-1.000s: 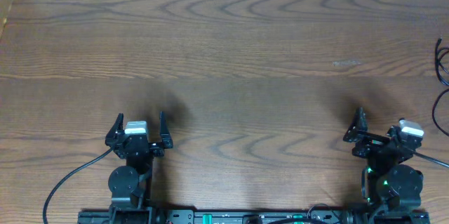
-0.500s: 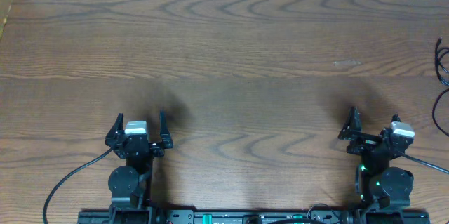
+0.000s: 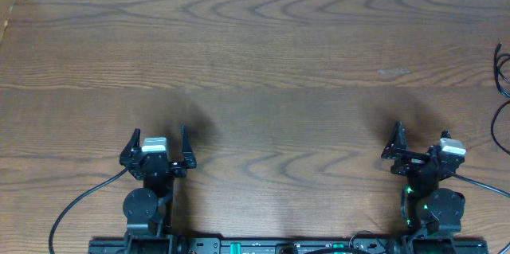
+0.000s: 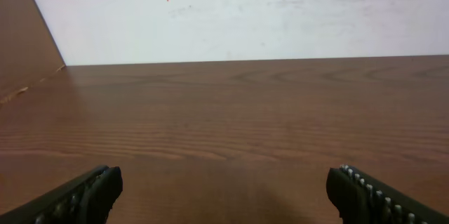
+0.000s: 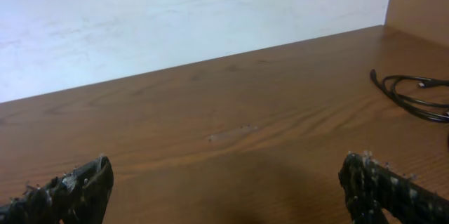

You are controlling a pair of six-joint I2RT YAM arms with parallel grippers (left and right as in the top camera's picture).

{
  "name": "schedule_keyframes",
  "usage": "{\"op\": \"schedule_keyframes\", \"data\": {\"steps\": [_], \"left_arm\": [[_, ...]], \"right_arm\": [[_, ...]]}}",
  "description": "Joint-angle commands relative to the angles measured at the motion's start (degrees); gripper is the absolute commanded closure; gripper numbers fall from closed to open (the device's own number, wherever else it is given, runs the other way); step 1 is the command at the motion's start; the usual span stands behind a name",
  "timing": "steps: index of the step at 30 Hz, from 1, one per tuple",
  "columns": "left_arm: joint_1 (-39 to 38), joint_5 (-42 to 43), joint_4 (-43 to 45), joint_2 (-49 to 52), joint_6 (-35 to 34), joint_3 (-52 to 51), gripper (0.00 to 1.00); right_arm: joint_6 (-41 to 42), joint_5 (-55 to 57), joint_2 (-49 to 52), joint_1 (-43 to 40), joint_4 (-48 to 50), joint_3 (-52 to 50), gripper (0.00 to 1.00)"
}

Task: Untangle cables

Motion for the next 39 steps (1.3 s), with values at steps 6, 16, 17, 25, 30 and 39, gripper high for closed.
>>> {"op": "schedule_keyframes", "data": {"steps": [6,16,17,25,30,39], "left_arm": [[-0.2,0.3,-1.9,-0.3,1.1,-1.4,0.02],[-0.2,0.3,-1.9,-0.3,1.1,-1.4,0.02],[-0.2,0.3,-1.9,-0.3,1.1,-1.4,0.02],[-0.2,0.3,-1.9,-0.3,1.1,-1.4,0.02],[-0.2,0.3,-1.9,-0.3,1.1,-1.4,0.02],[-0.2,0.3,-1.9,-0.3,1.1,-1.4,0.02]], "right_arm": [[-7.4,-4.8,-1.0,-0.3,0.1,-0.6,0.01],[-10.3,-5.2,-1.0,-0.3,0.1,-0.7,0.01],[-10.3,-5.2,-1.0,-0.3,0.1,-0.7,0.01],[-10.3,-5.2,-1.0,-0.3,0.1,-0.7,0.01],[-10.3,-5.2,-1.0,-0.3,0.2,-0.7,0.01],[-10.3,-5.2,-1.0,-0.3,0.2,-0.7,0.01]]}}
